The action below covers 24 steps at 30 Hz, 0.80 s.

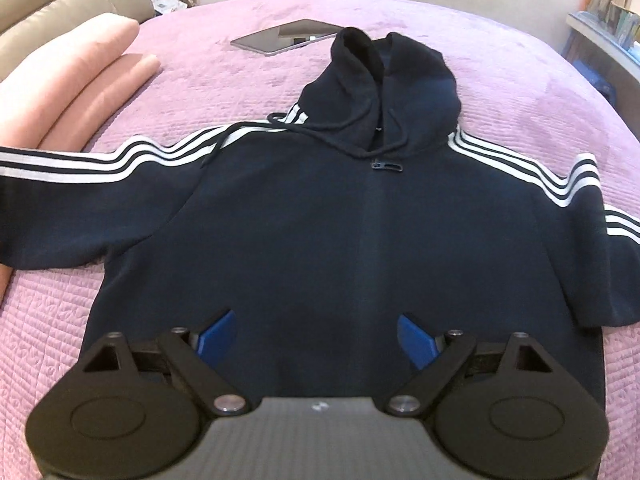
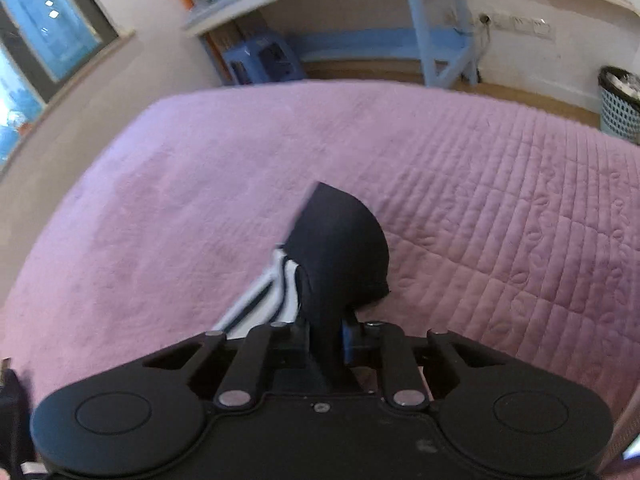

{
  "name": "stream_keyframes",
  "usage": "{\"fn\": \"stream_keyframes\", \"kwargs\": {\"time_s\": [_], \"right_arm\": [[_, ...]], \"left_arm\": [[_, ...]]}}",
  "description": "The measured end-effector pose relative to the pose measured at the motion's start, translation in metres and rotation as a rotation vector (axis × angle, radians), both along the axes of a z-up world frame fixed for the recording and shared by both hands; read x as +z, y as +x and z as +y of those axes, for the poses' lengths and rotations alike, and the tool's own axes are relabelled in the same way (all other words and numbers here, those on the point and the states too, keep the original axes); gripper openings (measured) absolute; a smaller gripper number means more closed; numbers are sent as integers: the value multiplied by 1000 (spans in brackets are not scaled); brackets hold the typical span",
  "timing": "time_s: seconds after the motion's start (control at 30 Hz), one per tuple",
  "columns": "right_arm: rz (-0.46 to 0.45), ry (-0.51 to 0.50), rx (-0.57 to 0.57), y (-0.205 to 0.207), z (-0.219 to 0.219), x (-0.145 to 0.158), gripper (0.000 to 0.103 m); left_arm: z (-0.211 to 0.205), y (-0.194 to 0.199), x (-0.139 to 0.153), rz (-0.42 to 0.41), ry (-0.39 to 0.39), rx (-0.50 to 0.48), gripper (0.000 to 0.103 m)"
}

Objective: Fold large clothes
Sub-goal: 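Grasp the striped sleeve cuff with the right gripper and lift it, then fold the held sleeve across the hoodie body with the right gripper, then release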

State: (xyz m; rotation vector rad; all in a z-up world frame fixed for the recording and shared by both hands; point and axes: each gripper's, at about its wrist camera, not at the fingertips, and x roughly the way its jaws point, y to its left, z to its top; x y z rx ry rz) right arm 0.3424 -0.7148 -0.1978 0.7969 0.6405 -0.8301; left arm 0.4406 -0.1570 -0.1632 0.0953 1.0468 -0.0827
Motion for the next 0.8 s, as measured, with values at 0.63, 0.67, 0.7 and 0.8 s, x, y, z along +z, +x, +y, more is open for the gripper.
{"fn": "stream_keyframes", "kwargs": {"time_s": [0.63,0.67,0.7,0.8], "right_arm": [[-193,-237,603,106,402,160,18],[-221,-221,649,116,433,164,18],[-242,-199,688,125,458,164,19],[-250,-107,840,155,535,148,35]], "left_arm": [[148,48,47,-79,-68,0,81],[161,53,52,-95,-68,11,81],[172,58,55,-108,-67,21,81],[201,71,57,-126,-66,44,81]]}}
